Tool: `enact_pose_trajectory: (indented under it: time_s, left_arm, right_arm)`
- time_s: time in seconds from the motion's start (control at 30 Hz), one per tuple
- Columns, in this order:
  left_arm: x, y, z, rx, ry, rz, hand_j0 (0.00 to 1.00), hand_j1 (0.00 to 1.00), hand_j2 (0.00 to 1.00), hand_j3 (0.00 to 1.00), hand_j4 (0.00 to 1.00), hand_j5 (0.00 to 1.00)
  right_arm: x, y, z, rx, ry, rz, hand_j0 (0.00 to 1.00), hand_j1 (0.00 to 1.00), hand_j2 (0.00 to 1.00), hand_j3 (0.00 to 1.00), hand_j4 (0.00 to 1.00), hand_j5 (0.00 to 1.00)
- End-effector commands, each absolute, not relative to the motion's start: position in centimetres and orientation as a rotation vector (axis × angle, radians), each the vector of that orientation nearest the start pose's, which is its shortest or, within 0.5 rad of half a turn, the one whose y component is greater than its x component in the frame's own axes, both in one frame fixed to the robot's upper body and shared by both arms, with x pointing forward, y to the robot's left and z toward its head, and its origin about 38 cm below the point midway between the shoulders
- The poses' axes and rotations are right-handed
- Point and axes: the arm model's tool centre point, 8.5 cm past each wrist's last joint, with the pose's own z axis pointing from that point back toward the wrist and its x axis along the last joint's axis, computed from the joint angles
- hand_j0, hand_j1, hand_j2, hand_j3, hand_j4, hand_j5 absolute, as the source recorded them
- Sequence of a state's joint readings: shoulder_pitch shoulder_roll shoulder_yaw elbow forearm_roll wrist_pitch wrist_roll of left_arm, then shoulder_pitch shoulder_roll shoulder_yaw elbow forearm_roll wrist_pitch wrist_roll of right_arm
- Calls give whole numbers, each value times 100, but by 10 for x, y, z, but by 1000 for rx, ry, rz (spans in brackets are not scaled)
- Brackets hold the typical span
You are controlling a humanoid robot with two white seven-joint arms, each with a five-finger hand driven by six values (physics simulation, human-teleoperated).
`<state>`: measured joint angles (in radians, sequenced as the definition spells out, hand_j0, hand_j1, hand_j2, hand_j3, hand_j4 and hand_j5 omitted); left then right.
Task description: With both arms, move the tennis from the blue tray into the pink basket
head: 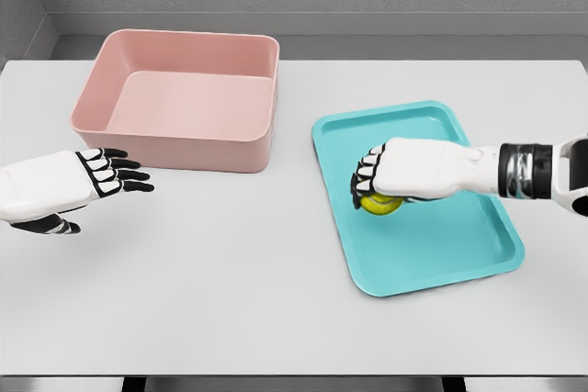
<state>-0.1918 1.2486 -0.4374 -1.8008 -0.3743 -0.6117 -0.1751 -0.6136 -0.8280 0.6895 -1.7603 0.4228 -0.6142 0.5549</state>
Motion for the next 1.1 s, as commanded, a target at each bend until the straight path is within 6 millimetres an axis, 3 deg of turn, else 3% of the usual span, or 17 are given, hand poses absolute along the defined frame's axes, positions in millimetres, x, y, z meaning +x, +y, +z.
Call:
enact_pose_trajectory:
  time_s: [0.0,0.23,0.3,0.57,0.8,1.07]
  left_arm:
    - [324,358,230,430,-1473,-2128,100,100,100,100,100,100]
    - [324,358,230,430,-1473,-2128,100,100,100,100,100,100]
    - [324,358,230,430,-1473,-2128,100,100,100,100,100,100]
    - [324,358,230,430,-1473,-2128,100,100,100,100,100,100]
    - [324,358,230,430,-1473,-2128,100,100,100,100,100,100]
    - [324,359,231,430,-1472,-2129,100,100,100,100,100,100]
  right_arm:
    - [374,-203,226,275,1907,-2803,52,52,52,52,52,52]
    - [374,-160,226,225,1965,-2689,52,52,52,52,52,52]
    - [371,-143,216,181,1938,-2687,52,52,52,52,52,52]
    - [394,-102,183,141,1935,-2743,52,52,52,52,52,52]
    - [365,-46,169,-11,1825,-2674,52,52,52,52,52,52]
    - [362,-18,187,-21,1820,-2596,52,52,52,52,52,52]
